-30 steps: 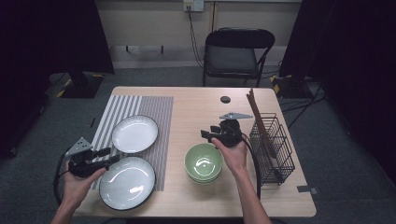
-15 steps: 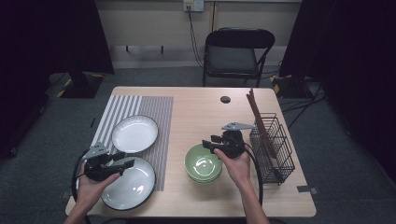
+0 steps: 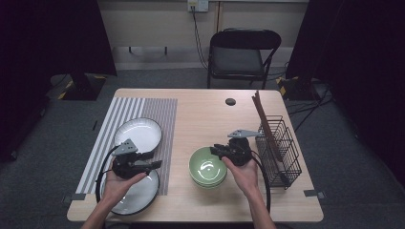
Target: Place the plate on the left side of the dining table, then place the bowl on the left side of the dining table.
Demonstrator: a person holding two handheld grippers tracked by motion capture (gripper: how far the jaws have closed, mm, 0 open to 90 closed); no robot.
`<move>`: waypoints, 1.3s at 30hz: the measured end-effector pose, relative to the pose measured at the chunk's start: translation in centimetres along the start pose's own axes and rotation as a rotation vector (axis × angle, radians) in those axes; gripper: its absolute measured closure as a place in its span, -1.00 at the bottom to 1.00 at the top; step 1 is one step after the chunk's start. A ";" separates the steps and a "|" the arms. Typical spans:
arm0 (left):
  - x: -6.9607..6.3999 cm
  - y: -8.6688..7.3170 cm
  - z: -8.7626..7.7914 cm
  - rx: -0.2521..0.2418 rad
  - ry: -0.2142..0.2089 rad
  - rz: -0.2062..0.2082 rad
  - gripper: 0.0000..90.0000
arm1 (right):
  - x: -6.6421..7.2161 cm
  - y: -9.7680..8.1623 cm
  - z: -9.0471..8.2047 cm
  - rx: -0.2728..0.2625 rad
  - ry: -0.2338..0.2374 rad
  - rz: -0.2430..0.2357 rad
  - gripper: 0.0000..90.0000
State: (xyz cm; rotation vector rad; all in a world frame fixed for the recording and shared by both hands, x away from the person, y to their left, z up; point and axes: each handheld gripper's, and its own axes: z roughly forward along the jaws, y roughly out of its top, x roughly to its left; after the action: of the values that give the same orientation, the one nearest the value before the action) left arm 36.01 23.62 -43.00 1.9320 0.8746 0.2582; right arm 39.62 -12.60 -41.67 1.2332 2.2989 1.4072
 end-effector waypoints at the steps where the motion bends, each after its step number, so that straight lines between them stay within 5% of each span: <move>1: -0.3 0.4 0.5 -0.010 -0.021 -0.005 0.04 | 0.0 0.0 0.0 -0.002 0.003 0.002 0.66; 18: -3.4 3.3 5.4 -0.023 -0.181 0.004 0.18 | -0.6 -0.5 -0.3 -0.017 0.035 0.034 0.70; 28: -4.1 4.1 7.1 -0.024 -0.226 0.007 0.44 | -0.9 -0.5 -1.3 -0.030 0.030 0.013 0.82; 39: -3.3 4.8 8.6 -0.021 -0.237 -0.043 0.78 | -1.7 -0.9 -1.1 -0.012 0.043 0.050 0.88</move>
State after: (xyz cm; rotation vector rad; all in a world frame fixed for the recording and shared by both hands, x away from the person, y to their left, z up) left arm 40.25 14.12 -42.78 1.8762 0.7523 0.0118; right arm 39.60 -14.72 -42.24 1.2777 2.2999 1.4755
